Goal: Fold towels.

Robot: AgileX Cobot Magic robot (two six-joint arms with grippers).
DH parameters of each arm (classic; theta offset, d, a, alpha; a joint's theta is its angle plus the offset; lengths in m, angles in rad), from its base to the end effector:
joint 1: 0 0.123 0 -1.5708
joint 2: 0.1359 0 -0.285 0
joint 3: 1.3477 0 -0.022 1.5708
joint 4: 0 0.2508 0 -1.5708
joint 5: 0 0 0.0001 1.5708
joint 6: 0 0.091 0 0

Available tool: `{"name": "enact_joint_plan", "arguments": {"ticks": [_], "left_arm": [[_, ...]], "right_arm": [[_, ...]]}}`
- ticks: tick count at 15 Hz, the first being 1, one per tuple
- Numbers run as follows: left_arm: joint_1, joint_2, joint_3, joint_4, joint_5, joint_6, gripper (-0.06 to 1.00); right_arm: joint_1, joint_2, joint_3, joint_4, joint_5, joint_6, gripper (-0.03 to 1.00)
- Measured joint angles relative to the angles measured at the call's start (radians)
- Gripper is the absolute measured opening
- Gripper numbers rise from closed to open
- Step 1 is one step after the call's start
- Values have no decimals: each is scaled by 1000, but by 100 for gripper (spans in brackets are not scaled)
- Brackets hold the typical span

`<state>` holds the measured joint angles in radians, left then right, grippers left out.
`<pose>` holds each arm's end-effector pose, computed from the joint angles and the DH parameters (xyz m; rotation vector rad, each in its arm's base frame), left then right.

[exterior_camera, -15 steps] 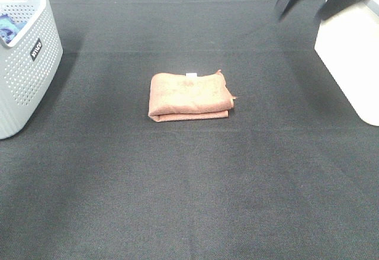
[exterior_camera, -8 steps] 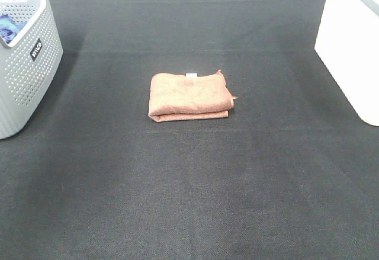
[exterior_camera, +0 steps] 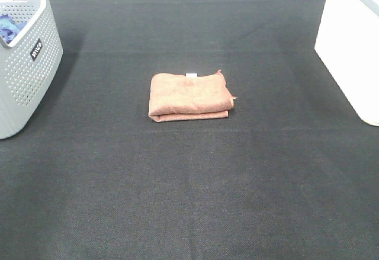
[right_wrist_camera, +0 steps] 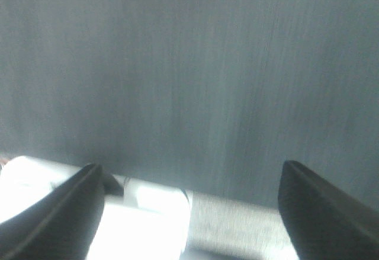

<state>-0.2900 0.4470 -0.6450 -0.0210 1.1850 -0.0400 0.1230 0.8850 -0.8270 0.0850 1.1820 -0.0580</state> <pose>0.0503 -0.0169 0.3002 0.3076 2.4588 -0.1691 0.1360 0.0240 0.3124 -0.2251 2.7143 0.1352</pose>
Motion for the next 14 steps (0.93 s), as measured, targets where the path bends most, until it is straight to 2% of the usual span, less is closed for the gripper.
{"name": "enact_joint_plan", "arguments": {"ticks": [2, 5, 7, 11, 14], "left_arm": [[0, -198, 73, 0, 33, -1, 77], [0, -340, 88, -1, 34, 33, 77], [0, -361, 88, -6, 34, 54, 77], [0, -383, 88, -60, 28, 178, 77], [0, -383, 89, -68, -55, 241, 77]], "right_arm": [[0, -172, 154, -3, -2, 0, 76], [0, -387, 259, -9, -1, -2, 76], [0, -440, 273, -9, -1, -11, 76], [0, -653, 303, 59, -76, -134, 76], [0, -670, 315, 63, -106, -145, 76]]}}
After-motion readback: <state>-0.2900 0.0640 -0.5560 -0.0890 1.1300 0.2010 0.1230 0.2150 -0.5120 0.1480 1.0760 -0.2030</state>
